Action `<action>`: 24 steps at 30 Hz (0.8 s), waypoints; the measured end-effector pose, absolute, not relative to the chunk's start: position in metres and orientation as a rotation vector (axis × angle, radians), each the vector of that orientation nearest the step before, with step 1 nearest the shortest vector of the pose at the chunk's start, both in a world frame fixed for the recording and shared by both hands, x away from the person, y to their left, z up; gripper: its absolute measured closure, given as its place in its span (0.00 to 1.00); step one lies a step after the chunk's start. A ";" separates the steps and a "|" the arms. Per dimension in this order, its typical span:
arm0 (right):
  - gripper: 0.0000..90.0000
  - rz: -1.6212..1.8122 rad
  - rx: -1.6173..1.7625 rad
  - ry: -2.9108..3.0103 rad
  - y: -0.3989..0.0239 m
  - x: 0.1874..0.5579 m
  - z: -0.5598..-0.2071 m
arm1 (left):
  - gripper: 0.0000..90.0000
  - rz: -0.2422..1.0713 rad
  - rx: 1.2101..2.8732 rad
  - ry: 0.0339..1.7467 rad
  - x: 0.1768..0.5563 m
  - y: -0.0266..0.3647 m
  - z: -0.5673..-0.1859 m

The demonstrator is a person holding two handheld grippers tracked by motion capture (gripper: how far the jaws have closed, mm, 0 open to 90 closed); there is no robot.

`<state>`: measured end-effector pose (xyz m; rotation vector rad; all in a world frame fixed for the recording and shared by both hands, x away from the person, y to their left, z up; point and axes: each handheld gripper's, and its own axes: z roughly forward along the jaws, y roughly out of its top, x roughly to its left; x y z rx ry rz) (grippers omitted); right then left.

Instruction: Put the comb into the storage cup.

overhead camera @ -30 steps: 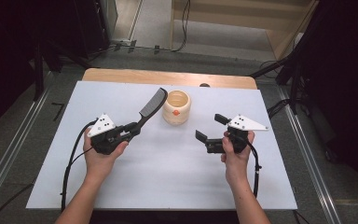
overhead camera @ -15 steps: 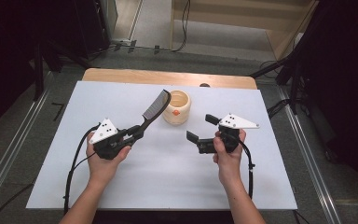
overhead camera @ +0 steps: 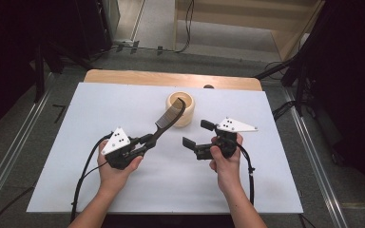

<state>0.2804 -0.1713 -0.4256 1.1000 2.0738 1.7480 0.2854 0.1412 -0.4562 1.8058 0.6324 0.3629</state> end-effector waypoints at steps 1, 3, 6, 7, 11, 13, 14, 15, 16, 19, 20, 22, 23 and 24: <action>0.00 1.751 1.104 2.076 -0.171 0.280 -0.426 | 0.81 0.358 1.806 0.632 0.285 0.140 -0.456; 0.00 1.750 1.102 2.078 -0.169 0.280 -0.426 | 0.81 0.358 1.810 0.615 0.282 0.136 -0.458; 0.00 1.755 1.122 2.089 -0.167 0.281 -0.427 | 0.81 0.349 1.809 0.603 0.279 0.131 -0.459; 0.00 1.756 1.128 2.089 -0.167 0.281 -0.428 | 0.81 0.351 1.813 0.599 0.278 0.130 -0.459; 0.00 1.764 1.148 2.091 -0.166 0.282 -0.428 | 0.81 0.349 1.812 0.587 0.275 0.125 -0.460; 0.00 1.766 1.157 2.094 -0.164 0.282 -0.428 | 0.81 0.349 1.816 0.578 0.273 0.122 -0.461; 0.03 1.766 1.166 2.089 -0.164 0.281 -0.428 | 0.81 0.348 1.819 0.575 0.273 0.121 -0.461; 0.05 1.764 1.186 2.073 -0.163 0.281 -0.427 | 0.81 0.351 1.820 0.575 0.272 0.120 -0.461; 0.05 1.759 1.195 2.071 -0.162 0.281 -0.427 | 0.81 0.350 1.816 0.571 0.271 0.119 -0.462; 0.10 1.755 1.227 2.063 -0.161 0.282 -0.428 | 0.81 0.354 1.821 0.562 0.269 0.116 -0.462; 0.13 1.743 1.249 2.054 -0.160 0.282 -0.428 | 0.81 0.353 1.821 0.558 0.268 0.115 -0.462; 0.14 1.744 1.278 2.048 -0.159 0.283 -0.430 | 0.81 0.355 1.822 0.552 0.267 0.113 -0.463; 0.14 1.744 1.278 2.048 -0.159 0.283 -0.430 | 0.81 0.355 1.822 0.552 0.267 0.113 -0.463; 0.19 1.739 1.321 2.030 -0.158 0.283 -0.430 | 0.81 0.352 1.823 0.547 0.266 0.112 -0.463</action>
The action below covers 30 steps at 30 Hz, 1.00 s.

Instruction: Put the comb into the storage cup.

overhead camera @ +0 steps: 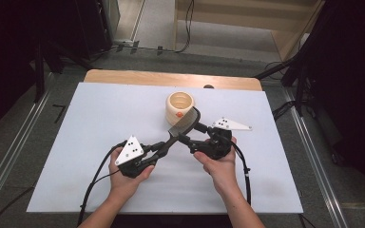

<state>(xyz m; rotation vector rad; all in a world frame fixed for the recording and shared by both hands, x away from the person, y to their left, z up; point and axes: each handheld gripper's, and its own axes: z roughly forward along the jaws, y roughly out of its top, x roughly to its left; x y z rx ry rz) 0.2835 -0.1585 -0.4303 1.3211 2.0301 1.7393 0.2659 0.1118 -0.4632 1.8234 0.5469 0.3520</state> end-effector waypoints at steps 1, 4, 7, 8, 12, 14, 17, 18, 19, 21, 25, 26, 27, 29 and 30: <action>0.21 1.732 1.337 2.019 -0.158 0.284 -0.430 | 0.81 0.357 1.827 0.546 0.265 0.111 -0.463; 0.26 1.728 1.400 1.996 -0.159 0.285 -0.431 | 0.81 0.358 1.828 0.537 0.264 0.109 -0.464; 0.34 1.731 1.476 1.983 -0.162 0.287 -0.434 | 0.81 0.363 1.828 0.531 0.263 0.108 -0.465; 0.37 1.756 1.492 1.983 -0.163 0.288 -0.436 | 0.81 0.372 1.831 0.524 0.261 0.106 -0.465; 0.46 1.798 1.504 2.006 -0.164 0.289 -0.438 | 0.81 0.373 1.837 0.519 0.260 0.103 -0.467; 0.48 1.792 1.499 2.004 -0.164 0.289 -0.439 | 0.81 0.375 1.838 0.517 0.260 0.102 -0.467; 0.51 1.795 1.515 1.988 -0.164 0.289 -0.440 | 0.81 0.379 1.843 0.512 0.259 0.101 -0.468; 0.53 1.835 1.568 1.980 -0.166 0.289 -0.442 | 0.81 0.389 1.843 0.509 0.258 0.100 -0.469; 0.54 1.845 1.587 1.979 -0.167 0.289 -0.442 | 0.81 0.395 1.842 0.509 0.257 0.100 -0.469; 0.55 1.862 1.604 1.975 -0.168 0.289 -0.442 | 0.81 0.399 1.844 0.505 0.257 0.099 -0.469; 0.62 1.930 1.676 1.971 -0.171 0.289 -0.442 | 0.81 0.398 1.849 0.500 0.256 0.097 -0.471; 0.64 1.929 1.677 1.969 -0.171 0.288 -0.442 | 0.81 0.398 1.849 0.500 0.256 0.097 -0.471; 0.64 1.929 1.677 1.969 -0.171 0.288 -0.442 | 0.81 0.398 1.851 0.498 0.255 0.096 -0.471; 0.67 1.936 1.685 1.958 -0.172 0.288 -0.442 | 0.81 0.399 1.852 0.495 0.254 0.095 -0.472; 0.68 1.942 1.683 1.956 -0.172 0.287 -0.442 | 0.81 0.400 1.856 0.494 0.254 0.095 -0.472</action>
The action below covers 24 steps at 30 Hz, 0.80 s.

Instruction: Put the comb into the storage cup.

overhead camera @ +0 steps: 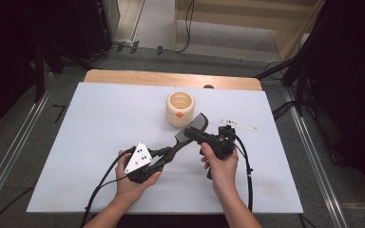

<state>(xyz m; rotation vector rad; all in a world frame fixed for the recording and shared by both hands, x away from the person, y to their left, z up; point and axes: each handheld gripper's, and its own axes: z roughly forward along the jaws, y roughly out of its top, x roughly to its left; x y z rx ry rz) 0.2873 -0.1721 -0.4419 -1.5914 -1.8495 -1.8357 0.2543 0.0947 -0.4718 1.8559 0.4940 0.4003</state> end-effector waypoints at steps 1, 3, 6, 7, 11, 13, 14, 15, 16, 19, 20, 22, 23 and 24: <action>0.70 -1.839 -1.592 -1.845 -0.172 0.287 -0.442 | 0.81 0.401 1.858 0.492 0.254 0.095 -0.472; 0.74 -1.837 -1.600 -1.840 -0.173 0.286 -0.442 | 0.81 0.403 1.855 0.489 0.254 0.094 -0.472; 0.76 -1.844 -1.605 -1.826 -0.173 0.286 -0.443 | 0.81 0.412 1.855 0.487 0.253 0.093 -0.472; 0.76 -1.841 -1.607 -1.815 -0.174 0.286 -0.443 | 0.81 0.413 1.852 0.488 0.253 0.093 -0.472; 0.81 -1.849 -1.602 -1.801 -0.174 0.286 -0.444 | 0.81 0.423 1.848 0.485 0.252 0.093 -0.473; 0.84 -1.850 -1.601 -1.792 -0.174 0.285 -0.445 | 0.81 0.429 1.850 0.482 0.252 0.093 -0.473; 0.84 -1.850 -1.601 -1.792 -0.174 0.285 -0.445 | 0.81 0.429 1.850 0.482 0.252 0.093 -0.473; 0.86 -1.861 -1.587 -1.774 -0.175 0.285 -0.445 | 0.81 0.435 1.855 0.481 0.252 0.092 -0.473; 0.88 -1.864 -1.577 -1.766 -0.174 0.285 -0.444 | 0.80 0.432 1.856 0.479 0.252 0.091 -0.474; 0.91 -1.888 -1.528 -1.765 -0.174 0.282 -0.442 | 0.80 0.417 1.858 0.478 0.253 0.090 -0.475; 0.91 -1.903 -1.520 -1.775 -0.173 0.281 -0.441 | 0.80 0.403 1.857 0.476 0.254 0.090 -0.476; 0.91 -1.926 -1.498 -1.807 -0.171 0.279 -0.439 | 0.77 0.390 1.854 0.471 0.255 0.090 -0.476; 0.91 -1.933 -1.489 -1.820 -0.171 0.278 -0.438 | 0.74 0.405 1.842 0.468 0.255 0.092 -0.475; 0.91 -1.936 -1.484 -1.822 -0.171 0.277 -0.437 | 0.70 0.400 1.829 0.469 0.255 0.093 -0.474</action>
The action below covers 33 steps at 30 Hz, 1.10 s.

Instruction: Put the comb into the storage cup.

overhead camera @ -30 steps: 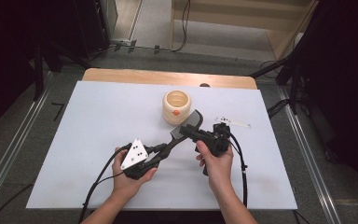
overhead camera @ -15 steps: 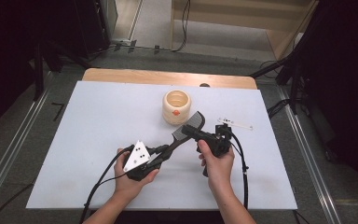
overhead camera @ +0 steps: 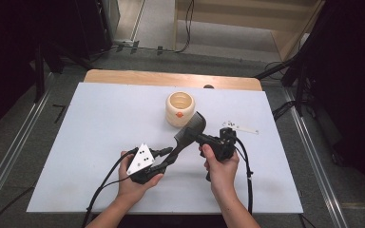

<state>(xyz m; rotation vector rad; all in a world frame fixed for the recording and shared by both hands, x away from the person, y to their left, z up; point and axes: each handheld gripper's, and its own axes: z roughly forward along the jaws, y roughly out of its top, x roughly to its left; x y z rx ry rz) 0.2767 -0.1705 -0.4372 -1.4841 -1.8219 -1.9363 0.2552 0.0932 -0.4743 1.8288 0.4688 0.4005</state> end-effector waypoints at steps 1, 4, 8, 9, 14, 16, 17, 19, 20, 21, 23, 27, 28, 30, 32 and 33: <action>0.91 -1.936 -1.484 -1.822 -0.171 0.277 -0.437 | 0.65 0.400 1.829 0.469 0.255 0.093 -0.474; 0.91 -1.980 -1.470 -1.879 -0.169 0.274 -0.434 | 0.51 0.381 1.794 0.494 0.260 0.102 -0.471; 0.91 -2.006 -1.462 -1.943 -0.168 0.271 -0.431 | 0.35 0.384 1.777 0.523 0.263 0.108 -0.469; 0.91 -2.006 -1.462 -1.943 -0.168 0.271 -0.431 | 0.35 0.370 1.768 0.529 0.264 0.110 -0.468; 0.91 -2.029 -1.472 -2.004 -0.168 0.268 -0.429 | 0.20 0.363 1.748 0.569 0.269 0.118 -0.467; 0.91 -2.055 -1.479 -2.063 -0.165 0.266 -0.428 | 0.15 0.364 1.736 0.600 0.273 0.125 -0.468; 0.91 -2.059 -1.478 -2.071 -0.165 0.265 -0.427 | 0.15 0.364 1.736 0.600 0.273 0.125 -0.468; 0.91 -2.075 -1.474 -2.091 -0.164 0.264 -0.427 | 0.14 0.362 1.725 0.614 0.275 0.131 -0.469; 0.91 -2.091 -1.459 -2.117 -0.163 0.263 -0.426 | 0.12 0.362 1.724 0.620 0.276 0.133 -0.468; 0.91 -2.097 -1.449 -2.123 -0.163 0.263 -0.426 | 0.07 0.366 1.728 0.619 0.277 0.134 -0.468; 0.91 -2.104 -1.444 -2.125 -0.164 0.263 -0.426 | 0.00 0.380 1.730 0.648 0.278 0.137 -0.468; 0.91 -2.136 -1.418 -2.137 -0.165 0.262 -0.425 | 0.00 0.394 1.727 0.664 0.279 0.146 -0.469; 0.91 -2.154 -1.402 -2.151 -0.165 0.261 -0.424 | 0.00 0.401 1.728 0.673 0.279 0.150 -0.469; 0.91 -2.171 -1.388 -2.160 -0.166 0.260 -0.423 | 0.00 0.400 1.728 0.680 0.279 0.154 -0.470; 0.91 -2.171 -1.384 -2.178 -0.165 0.260 -0.423 | 0.00 0.406 1.728 0.684 0.279 0.156 -0.470; 0.91 -2.171 -1.384 -2.178 -0.165 0.260 -0.423 | 0.00 0.408 1.732 0.688 0.279 0.159 -0.470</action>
